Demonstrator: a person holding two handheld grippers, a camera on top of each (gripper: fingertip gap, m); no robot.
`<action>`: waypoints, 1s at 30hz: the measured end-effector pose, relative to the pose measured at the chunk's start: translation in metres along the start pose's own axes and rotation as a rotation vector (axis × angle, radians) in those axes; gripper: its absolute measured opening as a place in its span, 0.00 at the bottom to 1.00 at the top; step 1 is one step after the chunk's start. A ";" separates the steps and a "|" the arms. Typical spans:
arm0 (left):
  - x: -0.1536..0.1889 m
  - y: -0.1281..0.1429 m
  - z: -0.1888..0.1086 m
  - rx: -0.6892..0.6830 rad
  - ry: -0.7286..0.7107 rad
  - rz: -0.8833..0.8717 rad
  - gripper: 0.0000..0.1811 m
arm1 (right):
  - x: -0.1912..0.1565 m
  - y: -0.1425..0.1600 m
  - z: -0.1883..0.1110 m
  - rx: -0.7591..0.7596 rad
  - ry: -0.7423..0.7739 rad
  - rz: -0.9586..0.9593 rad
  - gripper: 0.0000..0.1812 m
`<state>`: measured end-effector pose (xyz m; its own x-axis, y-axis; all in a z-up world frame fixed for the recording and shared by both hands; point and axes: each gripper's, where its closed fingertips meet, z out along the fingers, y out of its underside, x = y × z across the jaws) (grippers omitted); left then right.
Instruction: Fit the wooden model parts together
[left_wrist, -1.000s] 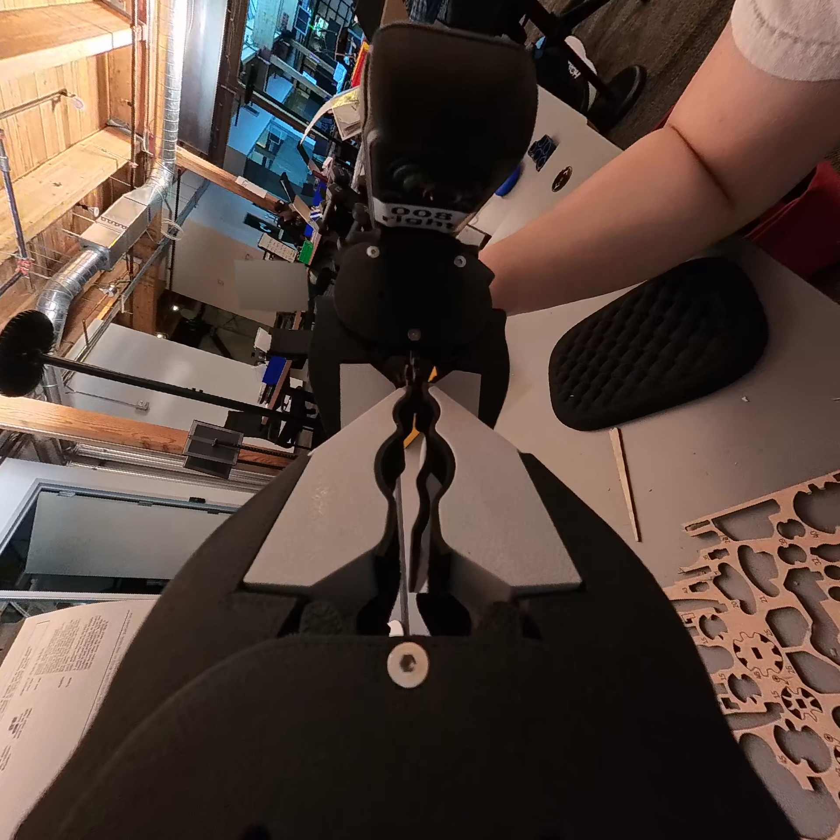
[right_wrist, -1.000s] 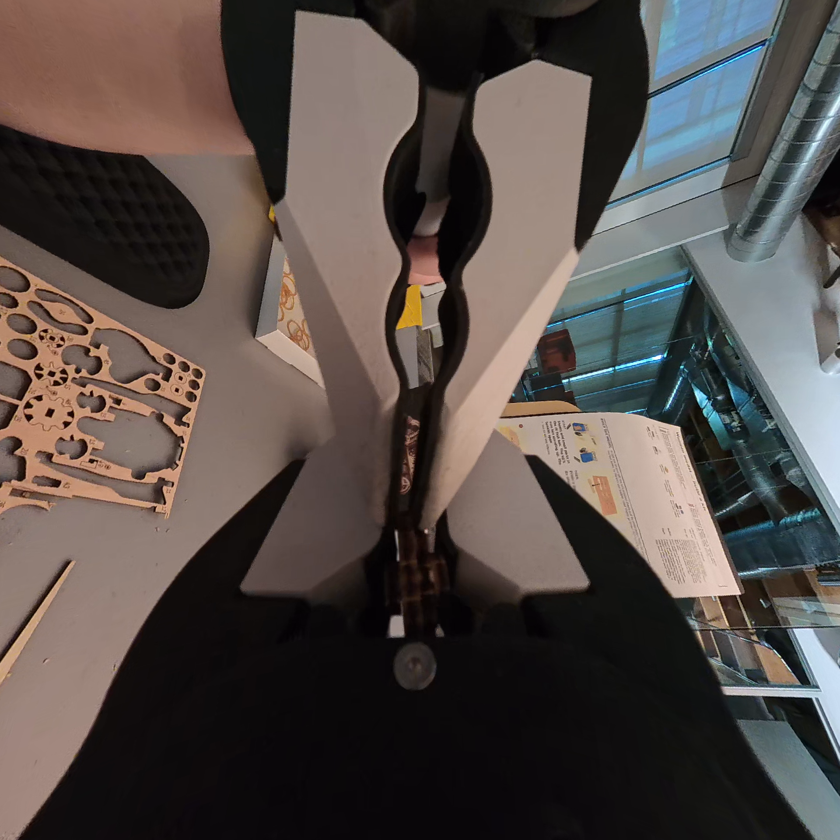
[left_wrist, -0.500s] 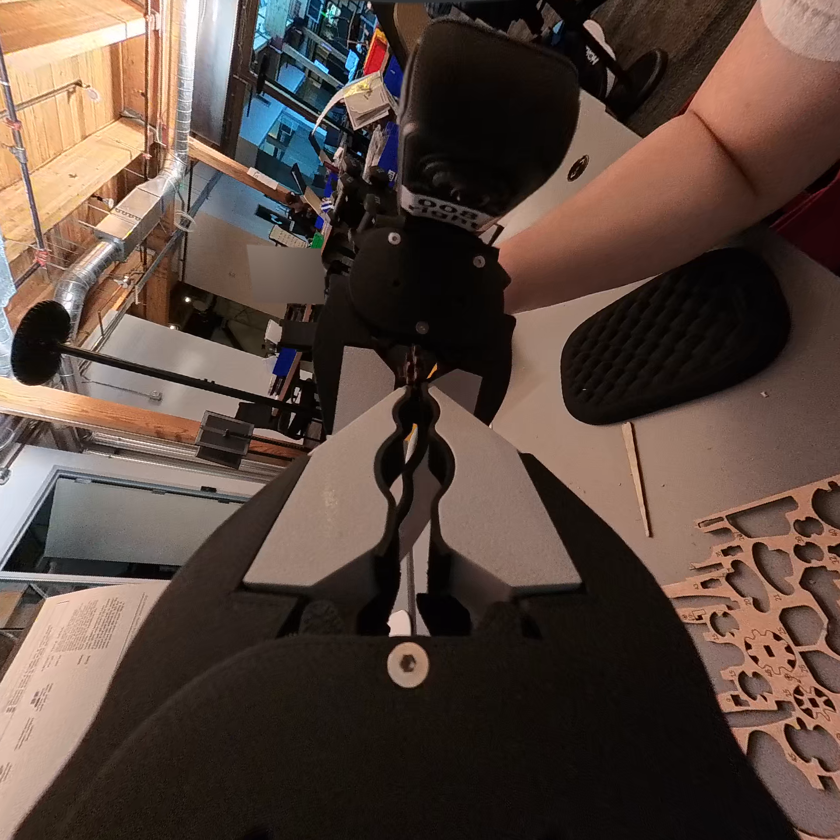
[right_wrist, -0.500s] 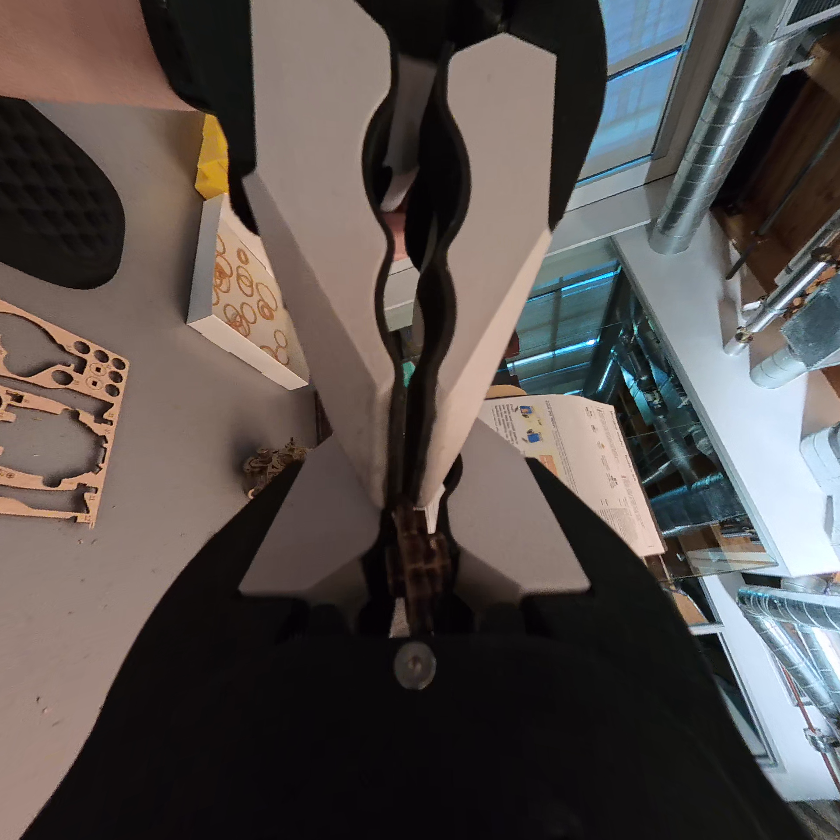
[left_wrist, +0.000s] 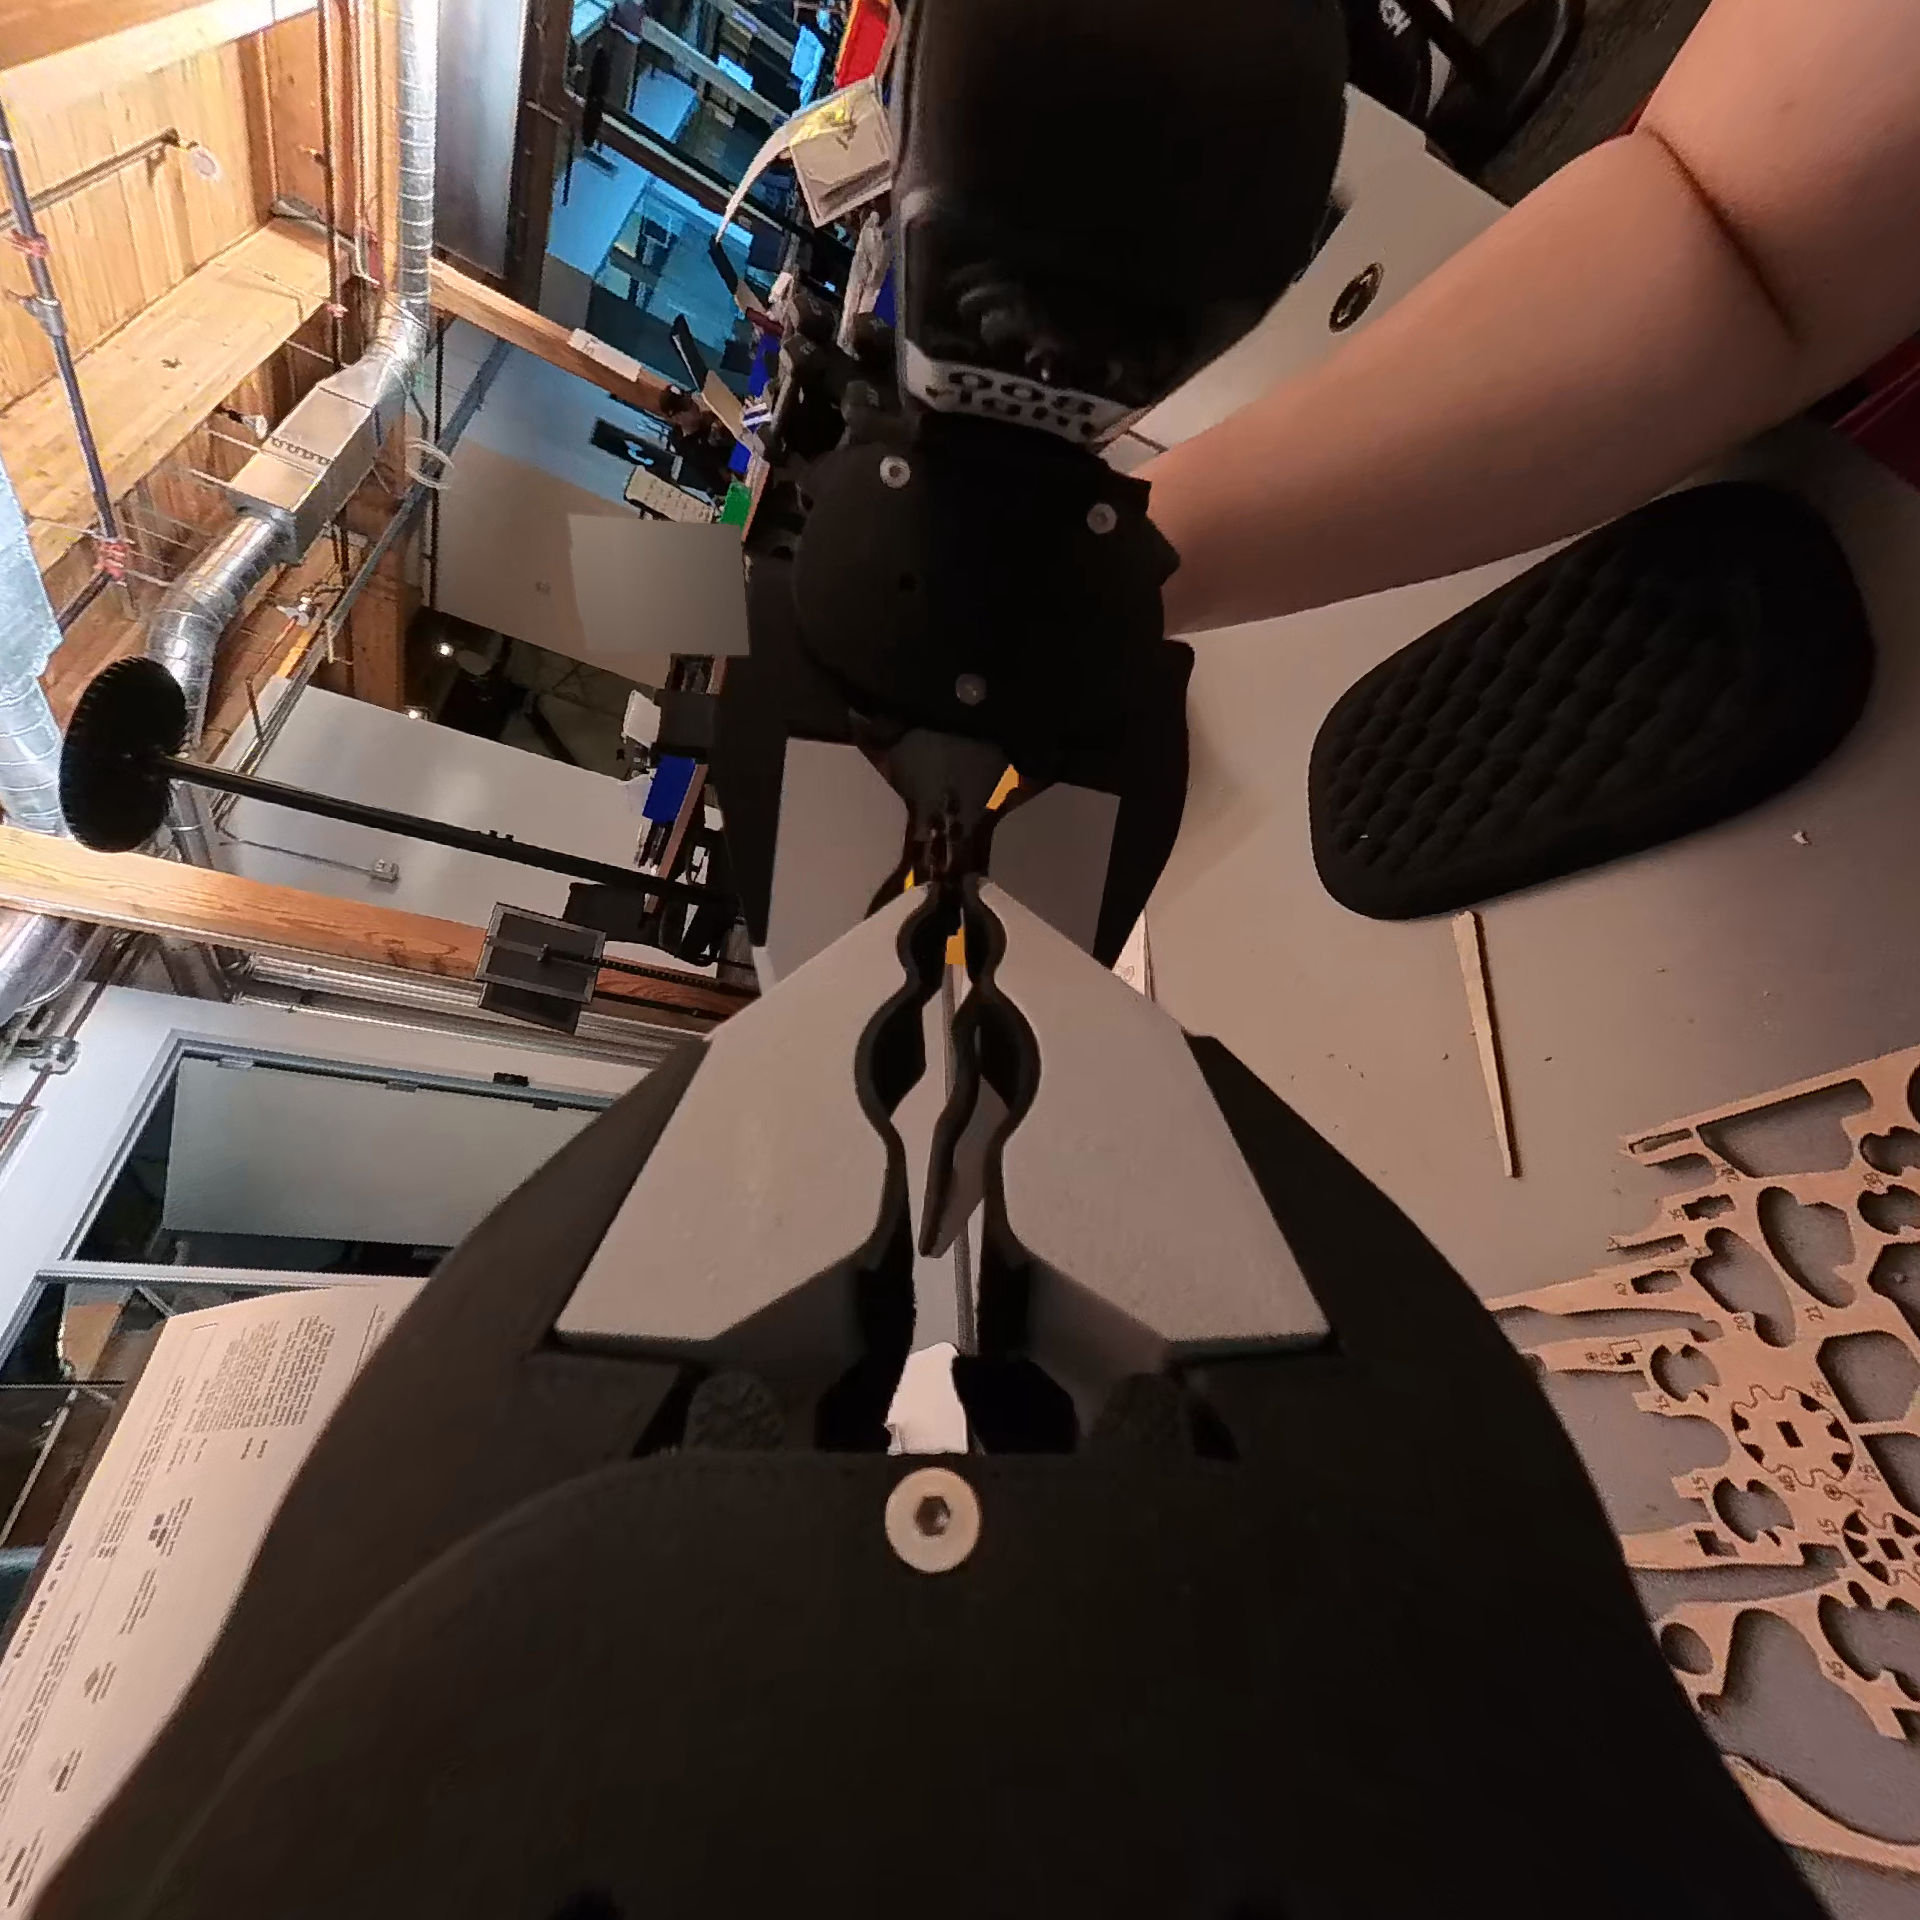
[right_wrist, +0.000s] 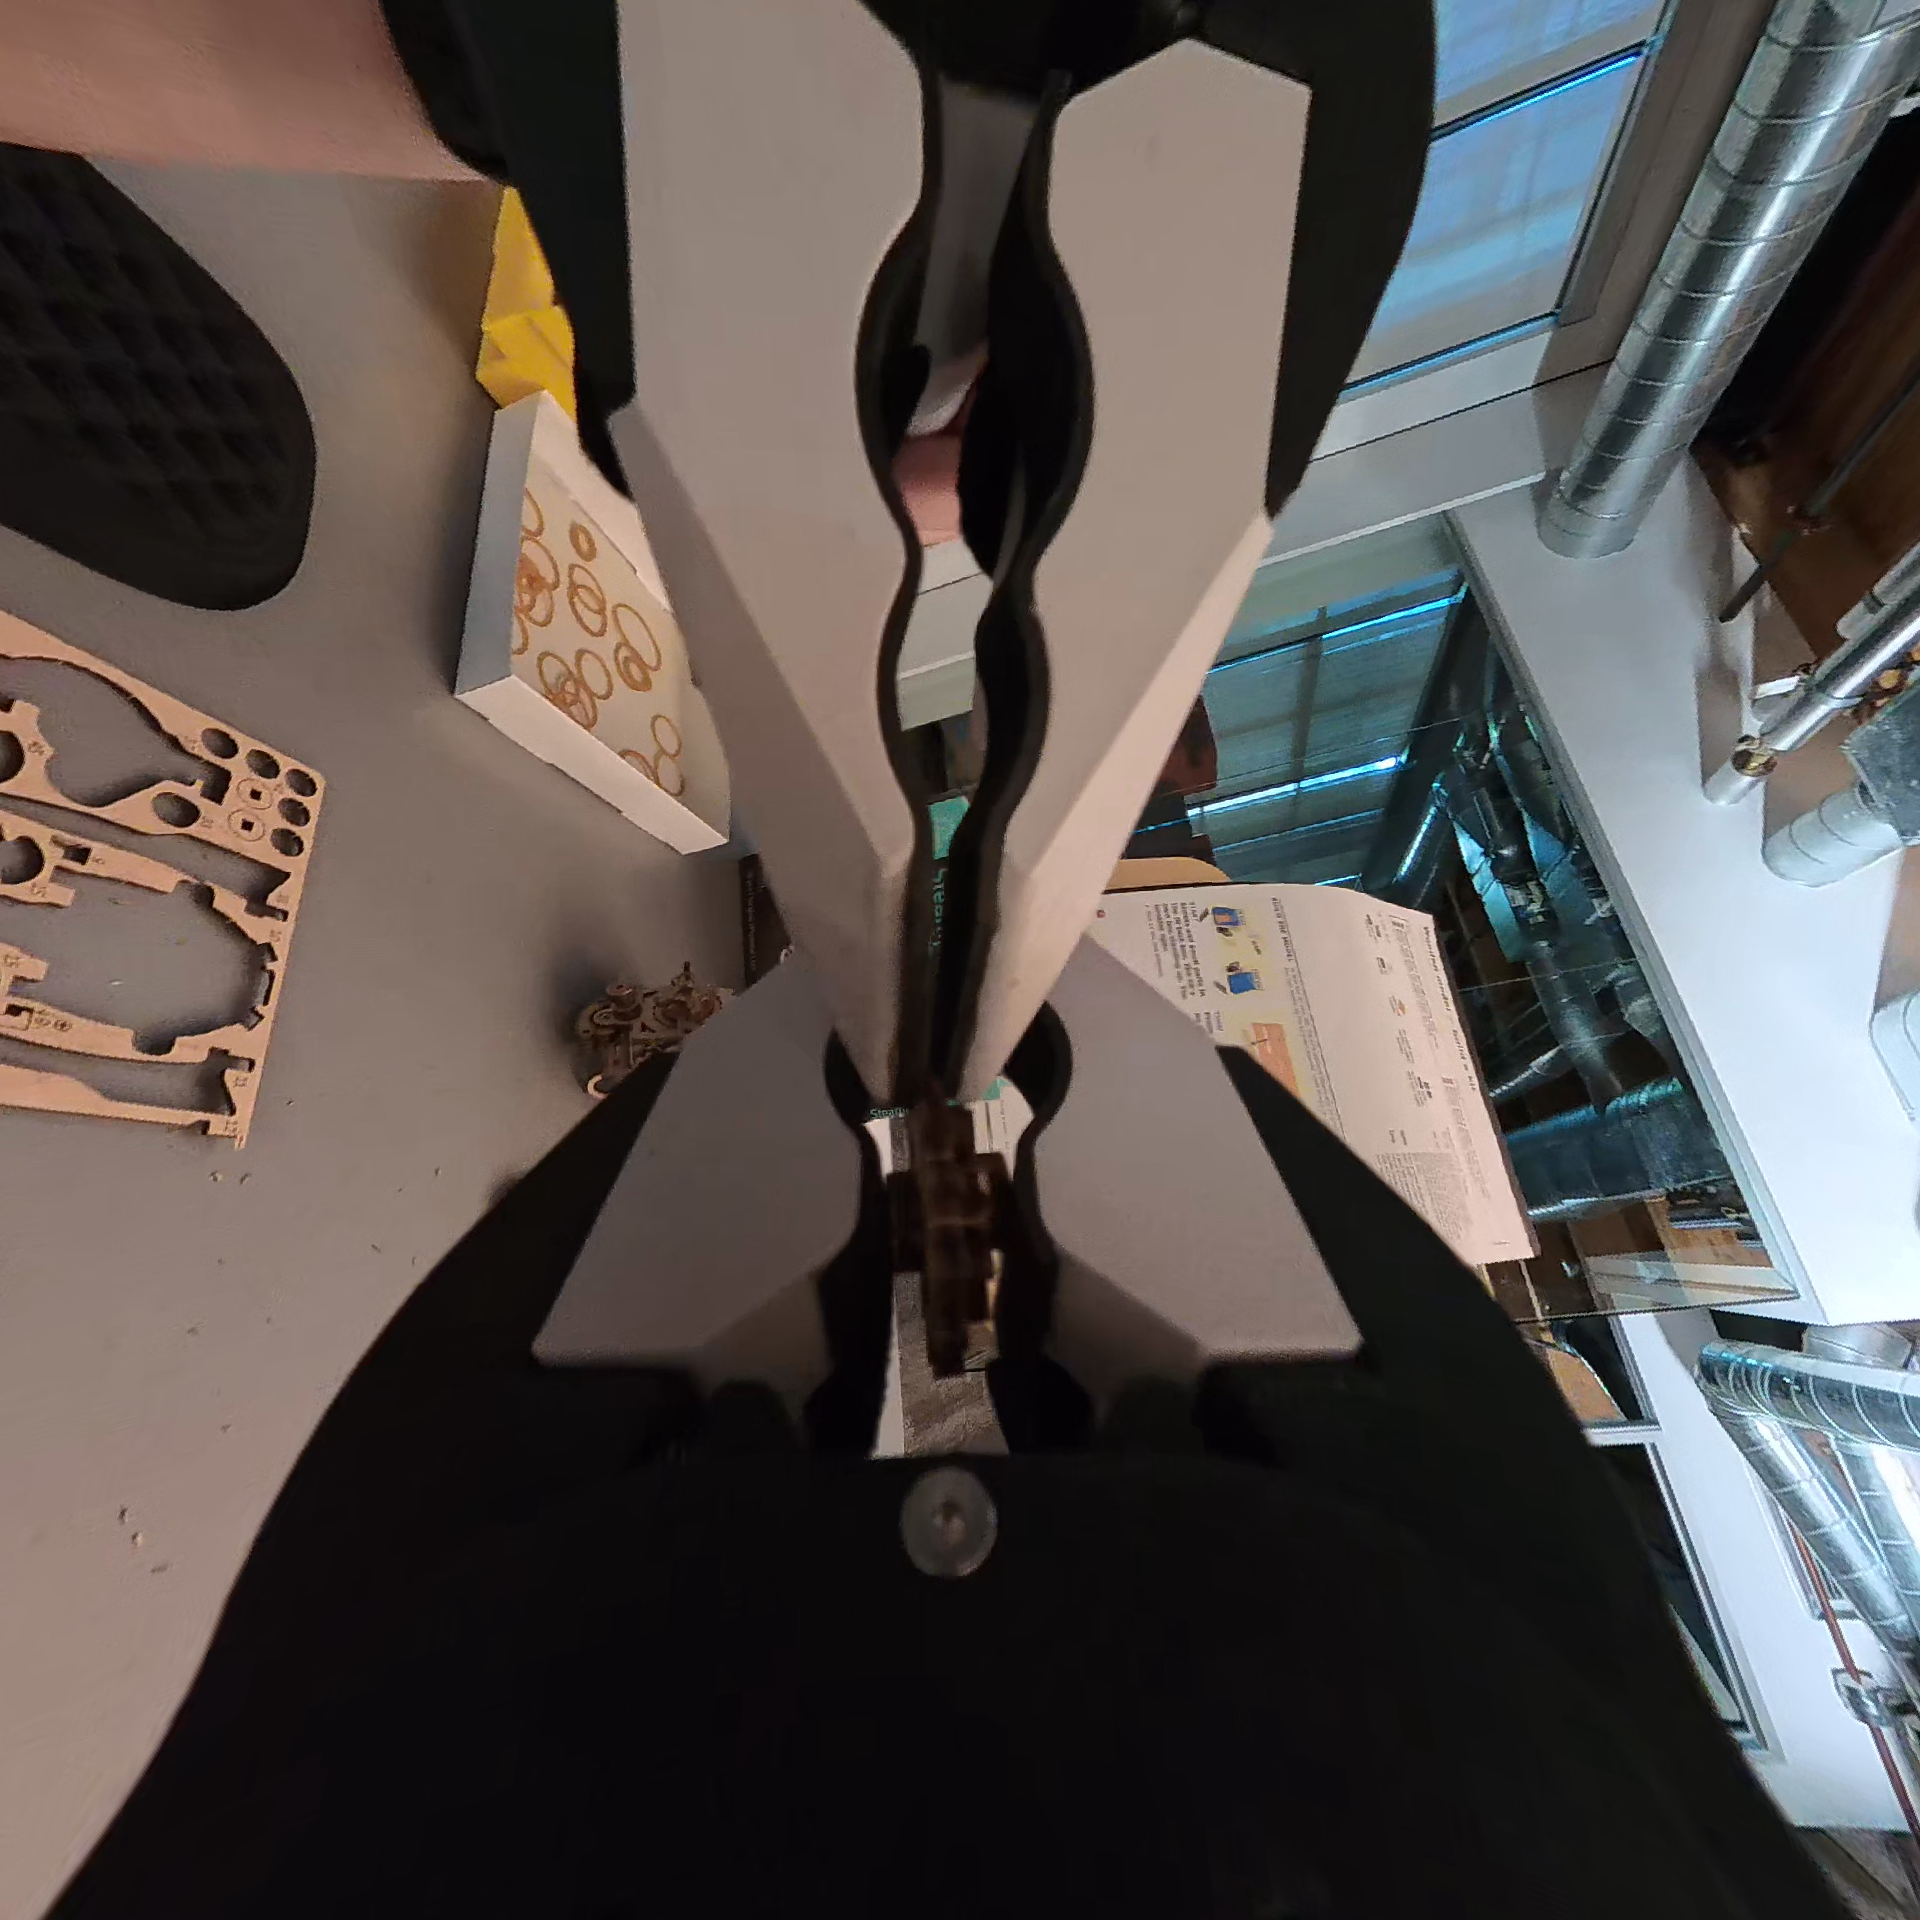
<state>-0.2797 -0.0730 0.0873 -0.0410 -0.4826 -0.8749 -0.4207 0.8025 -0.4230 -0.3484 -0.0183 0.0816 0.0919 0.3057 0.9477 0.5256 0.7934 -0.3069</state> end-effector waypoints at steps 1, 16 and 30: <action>0.001 0.000 0.000 0.000 0.003 0.002 0.00 | 0.000 0.000 -0.001 0.005 0.002 -0.007 0.07; 0.002 0.003 0.002 -0.017 0.006 0.006 0.00 | -0.008 0.005 0.000 -0.032 -0.052 -0.014 0.12; 0.004 0.006 0.002 -0.036 0.014 0.019 0.00 | -0.015 0.007 0.002 -0.025 -0.118 0.060 0.07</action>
<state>-0.2802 -0.0689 0.0810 -0.0615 -0.4725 -0.8792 -0.4523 0.7984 -0.3974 -0.3482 -0.0161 0.0648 0.0242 0.4138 0.9101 0.5429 0.7589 -0.3595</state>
